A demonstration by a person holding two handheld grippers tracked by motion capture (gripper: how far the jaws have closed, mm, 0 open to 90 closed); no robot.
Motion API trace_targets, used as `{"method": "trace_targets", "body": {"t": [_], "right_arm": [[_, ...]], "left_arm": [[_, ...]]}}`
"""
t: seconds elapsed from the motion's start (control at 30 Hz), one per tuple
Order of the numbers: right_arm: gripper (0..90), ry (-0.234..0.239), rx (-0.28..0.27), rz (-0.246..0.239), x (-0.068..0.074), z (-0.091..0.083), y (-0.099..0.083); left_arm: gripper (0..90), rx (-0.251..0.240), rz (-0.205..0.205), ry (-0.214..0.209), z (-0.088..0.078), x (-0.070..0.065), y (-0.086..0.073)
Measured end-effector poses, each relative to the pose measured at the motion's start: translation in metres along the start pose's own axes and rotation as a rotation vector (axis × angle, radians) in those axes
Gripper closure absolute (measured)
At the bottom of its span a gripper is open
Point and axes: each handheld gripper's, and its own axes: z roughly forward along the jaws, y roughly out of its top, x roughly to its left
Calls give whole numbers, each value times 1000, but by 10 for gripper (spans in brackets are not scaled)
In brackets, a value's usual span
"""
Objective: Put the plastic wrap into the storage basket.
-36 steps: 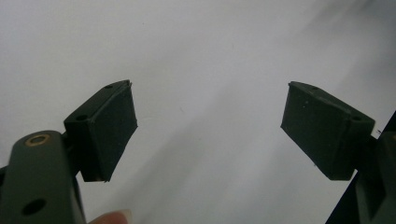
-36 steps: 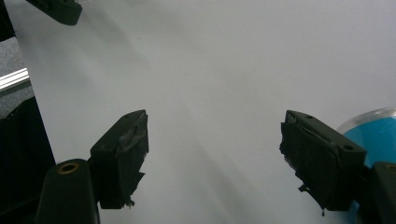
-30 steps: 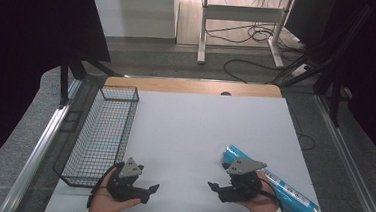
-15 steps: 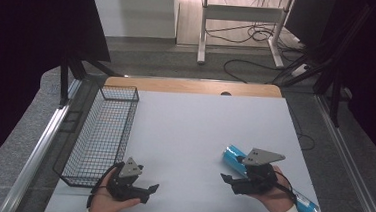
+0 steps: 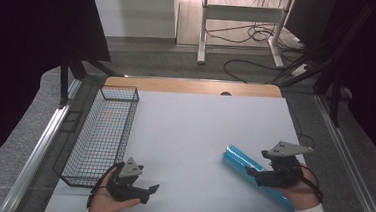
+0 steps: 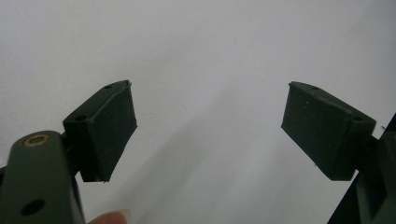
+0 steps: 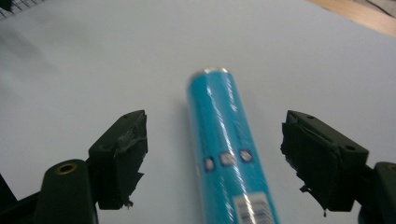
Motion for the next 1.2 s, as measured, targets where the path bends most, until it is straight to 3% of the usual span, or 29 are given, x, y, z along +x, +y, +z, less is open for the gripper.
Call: {"method": "trace_targets", "body": {"t": [0.23, 0.53, 0.77, 1.07, 1.2], "right_arm": [[198, -25, 83, 48, -29, -4, -16], [163, -4, 187, 63, -47, 4, -34], [155, 57, 281, 57, -43, 17, -43], [185, 69, 400, 31, -35, 33, -53], [210, 59, 467, -12, -31, 40, -55]], "left_arm": [[174, 9, 6, 5, 1, 0, 0], [174, 13, 10, 10, 2, 1, -1], [174, 14, 13, 12, 2, 0, -1], [174, 13, 15, 11, 2, 0, 0], [174, 14, 17, 11, 2, -1, 0]]}}
